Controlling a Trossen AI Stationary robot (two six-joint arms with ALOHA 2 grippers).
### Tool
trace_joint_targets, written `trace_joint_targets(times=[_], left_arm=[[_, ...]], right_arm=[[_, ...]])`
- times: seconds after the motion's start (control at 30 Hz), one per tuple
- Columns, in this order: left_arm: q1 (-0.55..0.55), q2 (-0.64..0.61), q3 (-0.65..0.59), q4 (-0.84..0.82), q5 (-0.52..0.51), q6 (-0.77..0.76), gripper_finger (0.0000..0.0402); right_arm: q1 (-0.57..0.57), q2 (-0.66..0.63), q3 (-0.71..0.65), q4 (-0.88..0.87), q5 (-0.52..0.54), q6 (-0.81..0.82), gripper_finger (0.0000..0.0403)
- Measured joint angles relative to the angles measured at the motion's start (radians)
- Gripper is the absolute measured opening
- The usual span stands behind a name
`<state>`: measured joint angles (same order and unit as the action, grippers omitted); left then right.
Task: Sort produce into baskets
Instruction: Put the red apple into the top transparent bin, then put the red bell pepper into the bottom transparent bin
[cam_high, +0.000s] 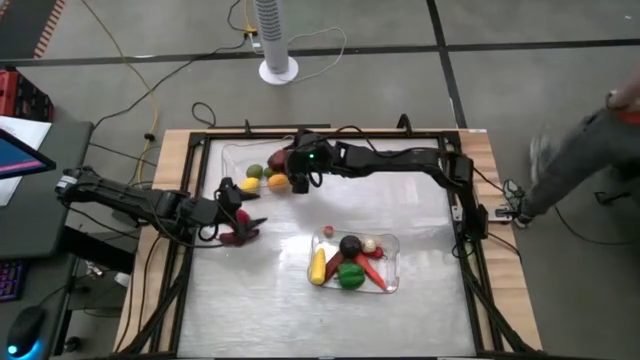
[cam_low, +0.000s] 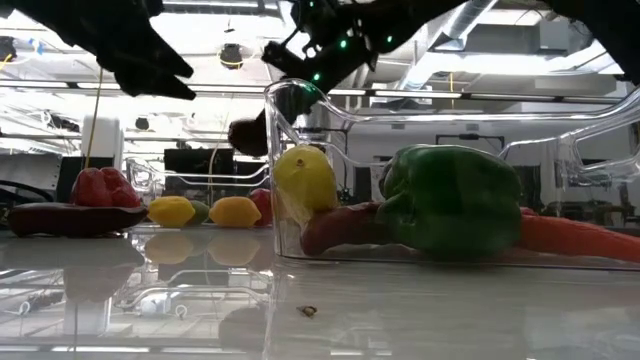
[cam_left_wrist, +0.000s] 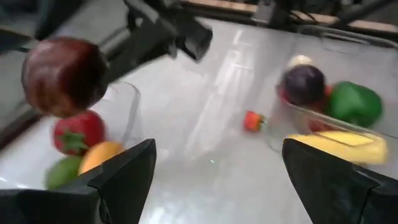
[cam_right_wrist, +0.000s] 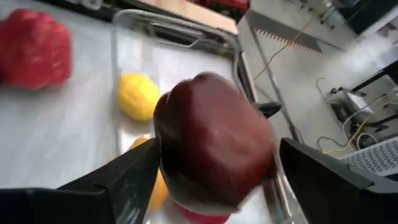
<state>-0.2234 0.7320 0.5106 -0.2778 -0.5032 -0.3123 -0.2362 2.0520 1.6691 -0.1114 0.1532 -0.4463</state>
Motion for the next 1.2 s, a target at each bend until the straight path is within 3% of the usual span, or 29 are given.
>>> trace_joint_targets(times=[0.23,0.47,0.63,0.87,1.2], left_arm=[[0.000,0.064,0.002,-0.065,0.074,-0.060,0.0335],[0.001,0.183,0.091,-0.343,0.089,-0.132,0.0335],[0.001,0.279,0.161,-0.501,0.103,-0.072,0.0335],[0.000,0.384,0.244,-0.539,0.193,0.152,0.0335],[0.018,0.670,0.431,-0.847,0.263,0.296,0.0335]], right_arm=[[0.012,-0.094,0.002,-0.147,0.002,0.016,0.0384],[0.028,-0.224,-0.068,-0.293,0.002,0.099,0.0375],[0.093,-0.345,-0.261,-0.185,0.001,0.137,0.0369],[0.135,-0.485,-0.523,0.018,0.009,0.175,0.0368],[0.203,-0.523,-0.739,0.168,0.010,0.246,0.0368]])
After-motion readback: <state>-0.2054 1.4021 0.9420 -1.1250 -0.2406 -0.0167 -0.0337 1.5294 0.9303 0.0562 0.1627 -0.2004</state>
